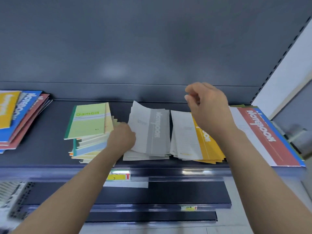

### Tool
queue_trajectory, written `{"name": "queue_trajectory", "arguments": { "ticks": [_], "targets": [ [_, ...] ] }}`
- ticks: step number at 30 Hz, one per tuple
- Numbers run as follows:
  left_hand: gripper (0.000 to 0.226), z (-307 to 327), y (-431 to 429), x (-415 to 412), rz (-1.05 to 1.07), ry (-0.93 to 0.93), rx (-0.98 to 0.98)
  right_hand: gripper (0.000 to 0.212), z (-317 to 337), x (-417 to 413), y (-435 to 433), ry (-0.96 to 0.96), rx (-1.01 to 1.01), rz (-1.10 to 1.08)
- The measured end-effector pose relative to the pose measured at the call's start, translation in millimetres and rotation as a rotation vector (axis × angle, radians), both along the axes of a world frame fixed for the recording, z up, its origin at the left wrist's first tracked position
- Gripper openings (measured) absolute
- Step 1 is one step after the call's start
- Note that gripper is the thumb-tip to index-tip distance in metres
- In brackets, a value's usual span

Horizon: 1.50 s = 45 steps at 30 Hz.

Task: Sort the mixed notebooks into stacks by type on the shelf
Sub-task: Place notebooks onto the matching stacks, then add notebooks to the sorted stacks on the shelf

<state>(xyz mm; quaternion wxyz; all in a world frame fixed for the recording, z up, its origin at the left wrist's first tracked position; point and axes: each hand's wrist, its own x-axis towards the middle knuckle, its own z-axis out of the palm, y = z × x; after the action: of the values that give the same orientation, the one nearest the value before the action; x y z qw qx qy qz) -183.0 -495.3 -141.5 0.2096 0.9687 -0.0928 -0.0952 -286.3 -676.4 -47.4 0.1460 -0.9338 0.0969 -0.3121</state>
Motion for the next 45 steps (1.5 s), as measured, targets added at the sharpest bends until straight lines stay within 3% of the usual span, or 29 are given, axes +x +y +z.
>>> {"name": "queue_trajectory", "arguments": {
  "ticks": [5,8,12,19,26,32,38,45],
  "targets": [
    [0.031,-2,0,6,-0.223,-0.17,0.404,0.013,1,2,24,-0.018,0.0,-0.058],
    [0.026,1,-2,6,-0.294,-0.247,0.519,0.011,0,4,38,-0.044,-0.006,-0.058],
    [0.029,14,14,9,-0.313,-0.393,0.414,0.014,4,14,58,-0.035,-0.01,-0.052],
    [0.025,80,66,25,-0.081,-0.578,0.139,0.024,17,65,93,-0.034,-0.023,0.129],
    [0.027,110,154,37,0.064,-0.73,0.12,0.025,28,129,169,-0.18,-0.025,0.36],
    [0.029,112,223,49,0.221,-0.824,0.122,0.025,31,162,223,-0.154,-0.038,0.49],
    [0.032,98,300,88,0.323,-0.766,0.099,0.025,25,192,280,-0.125,-0.063,0.454],
    [0.051,43,402,167,0.36,-0.355,0.132,0.028,12,231,372,-0.043,-0.022,0.333]
  ]
}}
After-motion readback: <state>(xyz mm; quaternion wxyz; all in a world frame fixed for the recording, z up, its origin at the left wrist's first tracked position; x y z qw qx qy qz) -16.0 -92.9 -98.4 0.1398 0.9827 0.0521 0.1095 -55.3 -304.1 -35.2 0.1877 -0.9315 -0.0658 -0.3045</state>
